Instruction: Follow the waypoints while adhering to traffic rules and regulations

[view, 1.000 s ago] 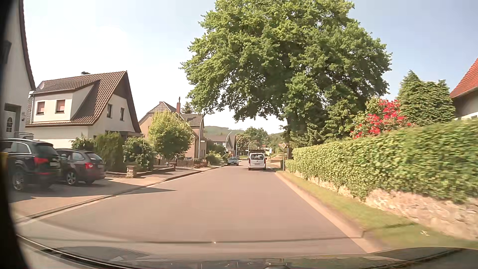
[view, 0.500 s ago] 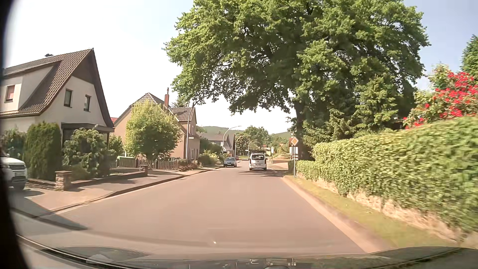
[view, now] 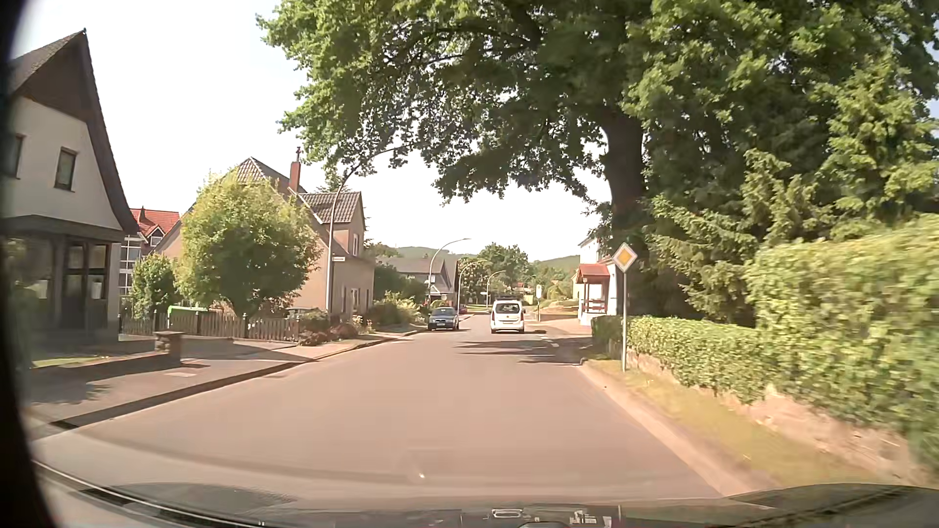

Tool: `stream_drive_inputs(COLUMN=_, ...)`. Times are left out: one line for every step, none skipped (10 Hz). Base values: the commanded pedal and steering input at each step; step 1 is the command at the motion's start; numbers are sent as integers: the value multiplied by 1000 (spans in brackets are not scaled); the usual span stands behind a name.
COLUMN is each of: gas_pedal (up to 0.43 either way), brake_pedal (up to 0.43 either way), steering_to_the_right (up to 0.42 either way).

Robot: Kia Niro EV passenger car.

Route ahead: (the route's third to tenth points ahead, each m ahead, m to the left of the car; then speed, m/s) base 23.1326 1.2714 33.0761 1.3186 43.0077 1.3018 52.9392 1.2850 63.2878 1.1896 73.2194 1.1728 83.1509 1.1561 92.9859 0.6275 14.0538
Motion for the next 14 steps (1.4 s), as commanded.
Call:
stream_drive_inputs(gas_pedal=157, brake_pedal=0, steering_to_the_right=2)
stream_drive_inputs(gas_pedal=157, brake_pedal=0, steering_to_the_right=3)
stream_drive_inputs(gas_pedal=157, brake_pedal=0, steering_to_the_right=3)
stream_drive_inputs(gas_pedal=157, brake_pedal=0, steering_to_the_right=3)
stream_drive_inputs(gas_pedal=150, brake_pedal=0, steering_to_the_right=2)
stream_drive_inputs(gas_pedal=150, brake_pedal=0, steering_to_the_right=2)
stream_drive_inputs(gas_pedal=138, brake_pedal=0, steering_to_the_right=3)
stream_drive_inputs(gas_pedal=130, brake_pedal=0, steering_to_the_right=2)
stream_drive_inputs(gas_pedal=118, brake_pedal=0, steering_to_the_right=2)
stream_drive_inputs(gas_pedal=118, brake_pedal=0, steering_to_the_right=2)
stream_drive_inputs(gas_pedal=118, brake_pedal=0, steering_to_the_right=2)
stream_drive_inputs(gas_pedal=98, brake_pedal=0, steering_to_the_right=2)
stream_drive_inputs(gas_pedal=98, brake_pedal=0, steering_to_the_right=2)
stream_drive_inputs(gas_pedal=98, brake_pedal=0, steering_to_the_right=2)
